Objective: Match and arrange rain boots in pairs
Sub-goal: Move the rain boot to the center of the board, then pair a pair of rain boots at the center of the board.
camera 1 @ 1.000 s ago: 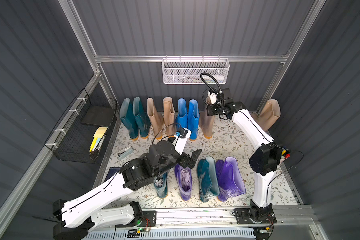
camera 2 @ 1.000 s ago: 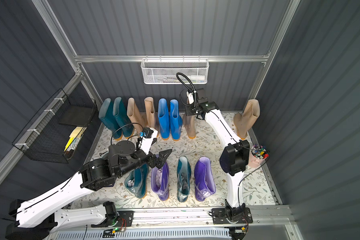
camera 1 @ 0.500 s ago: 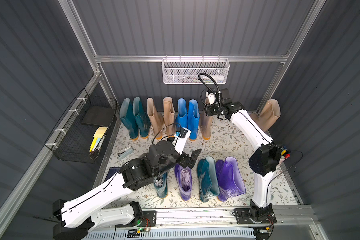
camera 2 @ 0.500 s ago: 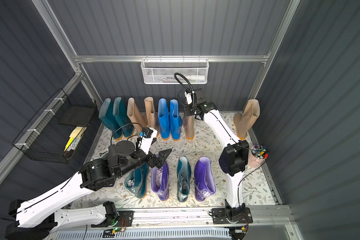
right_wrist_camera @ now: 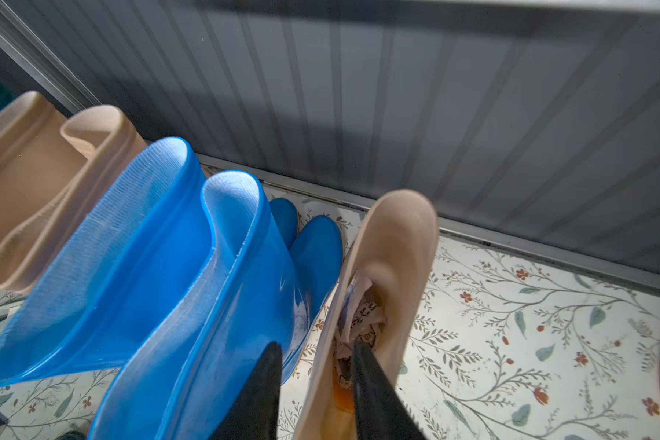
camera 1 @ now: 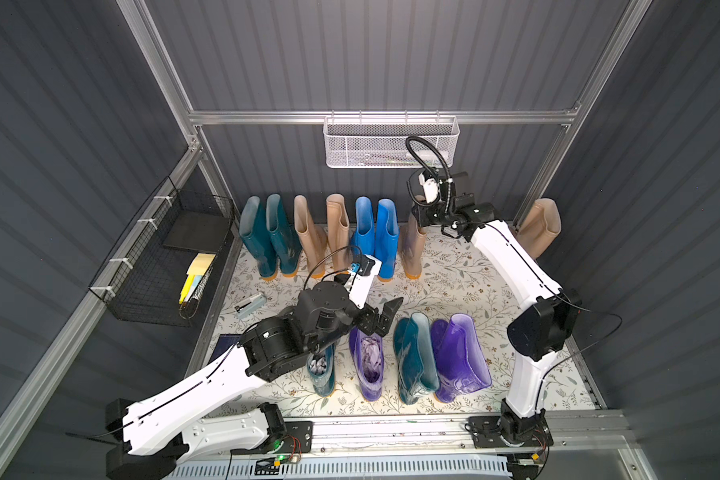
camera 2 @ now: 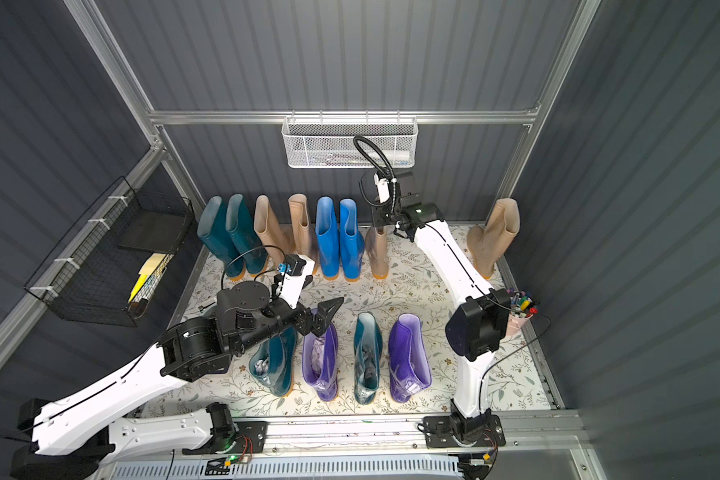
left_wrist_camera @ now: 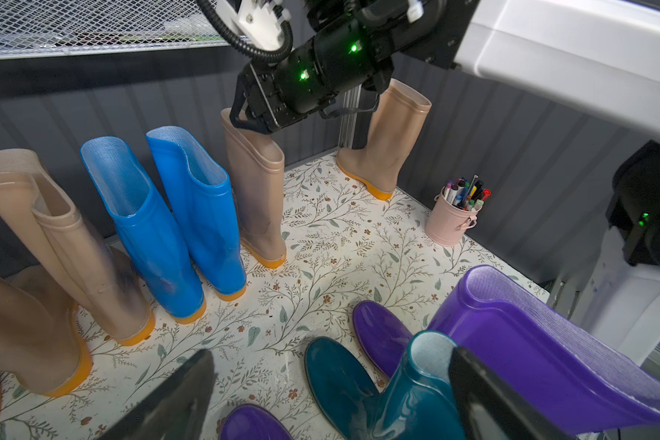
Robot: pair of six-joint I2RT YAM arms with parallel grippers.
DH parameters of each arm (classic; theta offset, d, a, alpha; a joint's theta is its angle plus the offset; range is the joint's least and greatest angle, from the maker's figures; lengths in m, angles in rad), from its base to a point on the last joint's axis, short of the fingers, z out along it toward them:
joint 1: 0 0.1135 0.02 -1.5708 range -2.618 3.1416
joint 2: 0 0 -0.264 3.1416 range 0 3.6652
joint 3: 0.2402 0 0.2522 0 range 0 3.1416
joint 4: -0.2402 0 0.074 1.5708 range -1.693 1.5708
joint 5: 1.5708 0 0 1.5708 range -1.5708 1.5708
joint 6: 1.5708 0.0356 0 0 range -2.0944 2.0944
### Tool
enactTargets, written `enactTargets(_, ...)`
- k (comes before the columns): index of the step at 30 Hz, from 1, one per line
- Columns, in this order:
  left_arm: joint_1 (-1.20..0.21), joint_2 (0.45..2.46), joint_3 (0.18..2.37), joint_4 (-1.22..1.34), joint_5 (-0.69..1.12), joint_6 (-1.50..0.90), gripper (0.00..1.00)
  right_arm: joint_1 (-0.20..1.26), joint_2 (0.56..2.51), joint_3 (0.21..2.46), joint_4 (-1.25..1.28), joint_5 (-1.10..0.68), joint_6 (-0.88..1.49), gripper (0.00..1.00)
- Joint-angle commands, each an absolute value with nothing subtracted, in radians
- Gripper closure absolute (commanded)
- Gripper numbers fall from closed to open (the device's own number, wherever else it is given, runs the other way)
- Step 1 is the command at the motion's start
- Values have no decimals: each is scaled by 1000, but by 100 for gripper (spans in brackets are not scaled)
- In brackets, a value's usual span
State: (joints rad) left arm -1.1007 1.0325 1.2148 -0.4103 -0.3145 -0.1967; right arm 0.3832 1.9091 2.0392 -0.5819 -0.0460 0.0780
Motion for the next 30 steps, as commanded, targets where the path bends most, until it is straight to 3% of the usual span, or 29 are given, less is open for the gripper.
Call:
enactTargets(1,-1106,1042,1210,-395,-311,-212,2,370,1835,1993,-545,2,58,63)
enactTargets(10,-1106,1068,1215,-367,-270,-206,2,280,1532,1623,-393,97,82,58)
enactTargets(17,-1106,1129,1232,-283,-161,-194,2,114,1250,1315,-331,98,136,54)
enactTargets(23,-1106,1226,1275,-228,-79,-193,2,-24,1064,1182,-362,102,133,49)
enactTargets(30,-1106,1255,1264,-175,-34,-213,2,-228,1015,1131,-398,12,149,41)
